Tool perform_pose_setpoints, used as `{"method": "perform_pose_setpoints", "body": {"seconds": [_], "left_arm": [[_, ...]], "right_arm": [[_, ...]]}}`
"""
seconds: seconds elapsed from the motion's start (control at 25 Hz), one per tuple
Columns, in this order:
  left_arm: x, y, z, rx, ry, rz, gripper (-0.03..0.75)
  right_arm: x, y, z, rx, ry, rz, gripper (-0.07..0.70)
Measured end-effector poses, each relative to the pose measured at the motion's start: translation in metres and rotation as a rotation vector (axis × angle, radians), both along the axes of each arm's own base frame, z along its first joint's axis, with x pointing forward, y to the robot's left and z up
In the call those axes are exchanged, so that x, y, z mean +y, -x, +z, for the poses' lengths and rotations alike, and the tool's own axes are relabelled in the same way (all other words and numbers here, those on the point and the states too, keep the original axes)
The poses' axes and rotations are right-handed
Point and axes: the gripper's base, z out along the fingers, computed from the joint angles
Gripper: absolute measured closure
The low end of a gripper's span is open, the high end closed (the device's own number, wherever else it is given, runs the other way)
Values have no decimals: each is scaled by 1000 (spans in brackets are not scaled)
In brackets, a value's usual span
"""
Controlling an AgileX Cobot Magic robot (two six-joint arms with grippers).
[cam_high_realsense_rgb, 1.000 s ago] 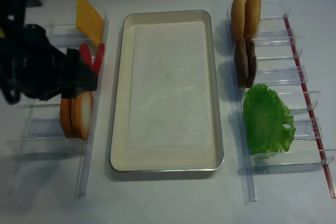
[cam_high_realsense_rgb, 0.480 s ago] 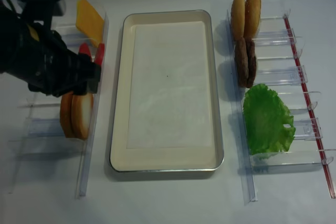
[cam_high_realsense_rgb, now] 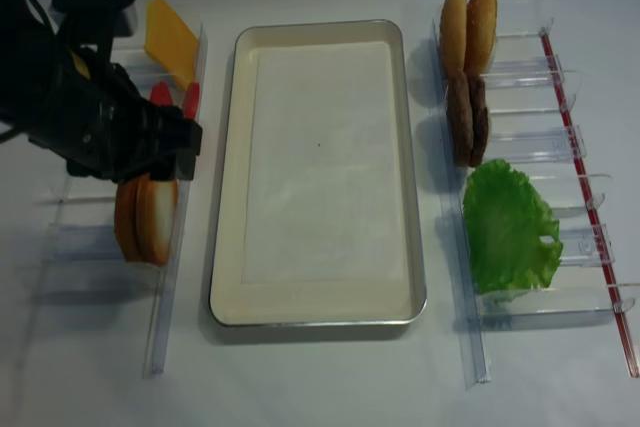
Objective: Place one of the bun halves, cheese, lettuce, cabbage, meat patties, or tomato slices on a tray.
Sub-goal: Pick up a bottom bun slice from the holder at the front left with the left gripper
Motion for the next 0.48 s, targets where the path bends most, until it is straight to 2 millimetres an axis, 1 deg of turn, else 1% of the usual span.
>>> {"method": "perform_pose_setpoints", "body": {"seconds": [0.32, 0.48], "left_arm": [[0, -8, -14, 50, -39, -6, 204], [-1, -10, -18, 63, -42, -6, 204]], "right_arm": [[0, 0, 0, 0, 0, 0, 393], [0, 0, 0, 0, 0, 0, 393]]}}
